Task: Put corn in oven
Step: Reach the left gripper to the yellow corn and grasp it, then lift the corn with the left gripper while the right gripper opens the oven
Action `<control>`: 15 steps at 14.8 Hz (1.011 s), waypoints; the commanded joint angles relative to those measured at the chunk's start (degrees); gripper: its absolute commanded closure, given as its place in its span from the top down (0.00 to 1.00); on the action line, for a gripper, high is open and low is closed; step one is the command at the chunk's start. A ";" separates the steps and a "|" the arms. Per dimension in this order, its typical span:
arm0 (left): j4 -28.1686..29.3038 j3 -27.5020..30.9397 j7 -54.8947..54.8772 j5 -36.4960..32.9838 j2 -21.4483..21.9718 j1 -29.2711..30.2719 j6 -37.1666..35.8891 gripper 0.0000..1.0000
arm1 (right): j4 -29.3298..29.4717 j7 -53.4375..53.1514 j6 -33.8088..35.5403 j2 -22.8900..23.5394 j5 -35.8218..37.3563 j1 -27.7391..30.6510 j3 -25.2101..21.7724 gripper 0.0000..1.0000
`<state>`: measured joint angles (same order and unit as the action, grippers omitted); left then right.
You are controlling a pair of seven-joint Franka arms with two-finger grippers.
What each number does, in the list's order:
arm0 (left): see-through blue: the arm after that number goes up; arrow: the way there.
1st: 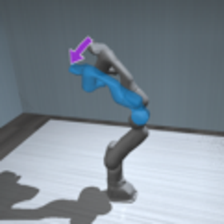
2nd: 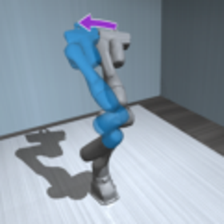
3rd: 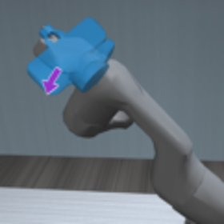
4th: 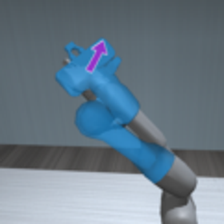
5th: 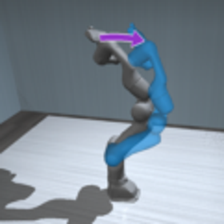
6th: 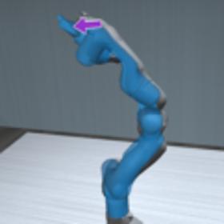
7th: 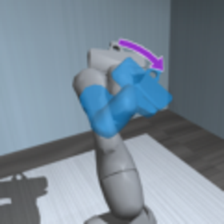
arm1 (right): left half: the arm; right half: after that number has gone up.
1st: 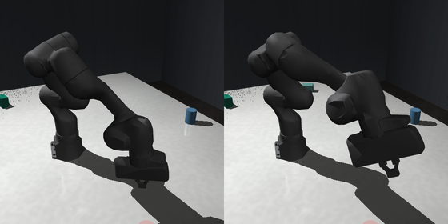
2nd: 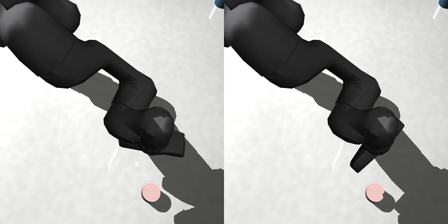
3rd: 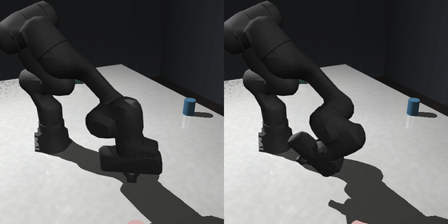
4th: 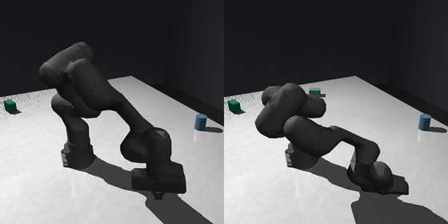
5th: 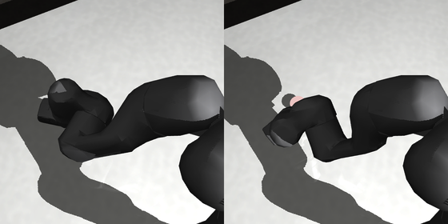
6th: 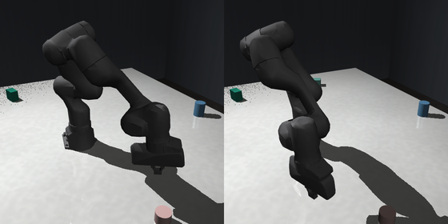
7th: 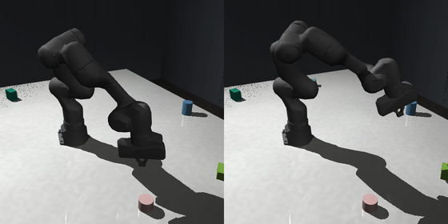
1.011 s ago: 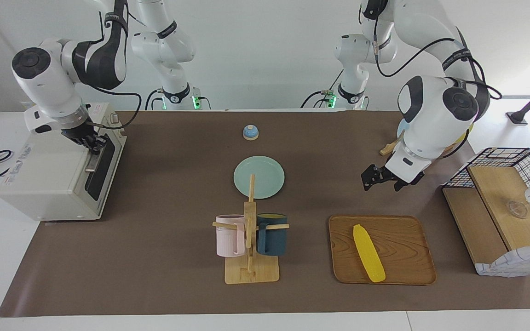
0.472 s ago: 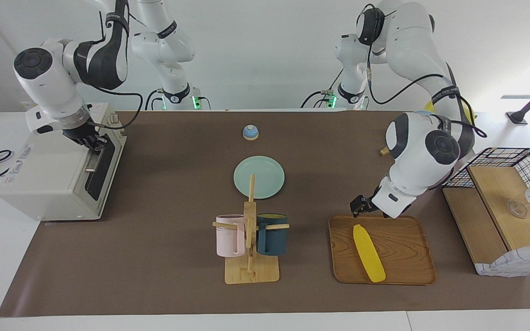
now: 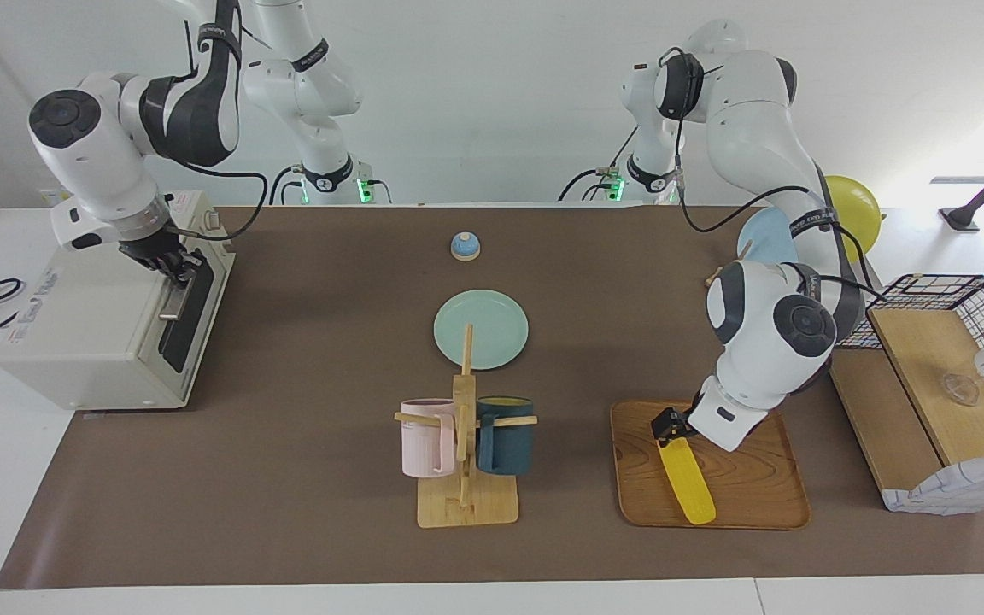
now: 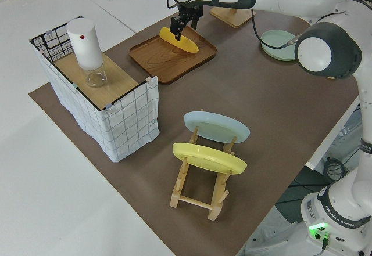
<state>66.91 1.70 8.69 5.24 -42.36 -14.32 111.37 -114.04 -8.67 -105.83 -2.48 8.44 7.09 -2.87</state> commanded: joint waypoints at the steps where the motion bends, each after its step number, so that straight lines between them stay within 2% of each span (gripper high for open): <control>1: -2.57 1.55 0.54 0.91 -3.33 -0.98 1.74 1.00 | -1.44 0.49 -1.04 -0.07 -2.19 0.12 0.14 0.00; 6: -7.23 1.81 0.28 -1.20 -7.90 -1.06 0.43 1.00 | -1.80 0.49 -1.13 -0.15 -2.29 0.03 0.23 0.00; 15: -10.92 1.73 0.19 -1.29 -10.72 -0.53 2.53 1.00 | -3.11 0.41 -2.97 0.29 -3.87 -0.05 0.23 0.00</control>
<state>59.05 2.97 8.81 4.75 -50.87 -14.63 113.13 -114.65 -8.67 -106.06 -2.49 5.30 6.75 -2.71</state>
